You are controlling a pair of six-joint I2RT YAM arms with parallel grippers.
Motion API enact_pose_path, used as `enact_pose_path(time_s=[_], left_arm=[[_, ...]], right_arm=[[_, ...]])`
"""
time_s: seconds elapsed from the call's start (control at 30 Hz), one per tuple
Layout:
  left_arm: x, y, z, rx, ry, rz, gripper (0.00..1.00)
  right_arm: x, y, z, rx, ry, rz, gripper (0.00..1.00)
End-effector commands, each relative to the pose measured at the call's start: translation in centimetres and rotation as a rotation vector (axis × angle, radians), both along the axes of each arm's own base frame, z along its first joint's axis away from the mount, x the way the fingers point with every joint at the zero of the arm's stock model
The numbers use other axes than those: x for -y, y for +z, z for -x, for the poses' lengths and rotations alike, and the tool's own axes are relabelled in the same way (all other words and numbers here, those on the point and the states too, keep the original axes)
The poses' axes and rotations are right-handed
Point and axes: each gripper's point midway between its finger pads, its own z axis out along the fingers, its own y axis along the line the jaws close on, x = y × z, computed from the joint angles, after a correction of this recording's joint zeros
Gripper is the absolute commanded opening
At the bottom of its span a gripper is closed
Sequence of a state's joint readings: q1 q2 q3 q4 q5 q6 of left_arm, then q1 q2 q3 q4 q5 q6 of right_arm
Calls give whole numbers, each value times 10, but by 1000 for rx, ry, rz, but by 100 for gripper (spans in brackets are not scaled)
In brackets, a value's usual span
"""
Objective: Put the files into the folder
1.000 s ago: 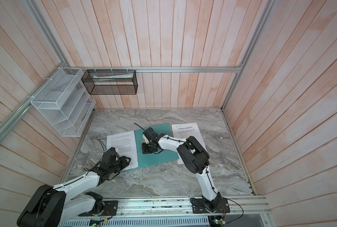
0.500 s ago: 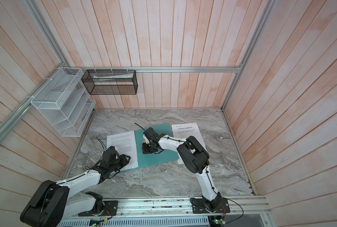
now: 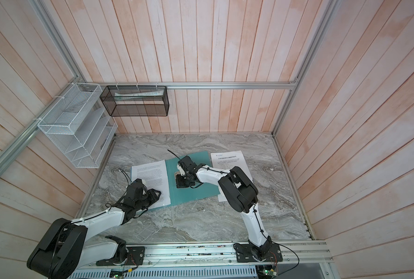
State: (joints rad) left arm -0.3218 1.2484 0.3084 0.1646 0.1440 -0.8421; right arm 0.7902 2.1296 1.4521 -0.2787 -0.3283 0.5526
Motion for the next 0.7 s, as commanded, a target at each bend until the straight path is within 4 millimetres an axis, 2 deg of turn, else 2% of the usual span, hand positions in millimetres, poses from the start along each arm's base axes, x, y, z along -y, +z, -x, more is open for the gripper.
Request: enact_pose_path(time_s=[0.0,0.13,0.37,0.43,0.47,0.53,0.67], left_arm=[[-15,-38,34,-180,21,-63,45],[-15,-39,34,-180,21,-63,45],[-13,-40,33,-189,6,-67,45],[-13,-41,34,-189,4,-68,45],[-13,-41,34,-188,3,-68,45],[-13,-40,33,-186,2,-67,45],[-13,-40,34,-188,1,-68,45]], right_arm=[[37,-23,10,-80,-44,139,0],[44,-27,7,-79,-49,163,0],[68,-63,10,-108,-60,295,0],[76,-66,9,-99,-71,325,0],[75,-63,8,-94,-79,307,0],[61,-46,8,-99,-76,184,0],[22,3,3,-123,-39,-44,0]])
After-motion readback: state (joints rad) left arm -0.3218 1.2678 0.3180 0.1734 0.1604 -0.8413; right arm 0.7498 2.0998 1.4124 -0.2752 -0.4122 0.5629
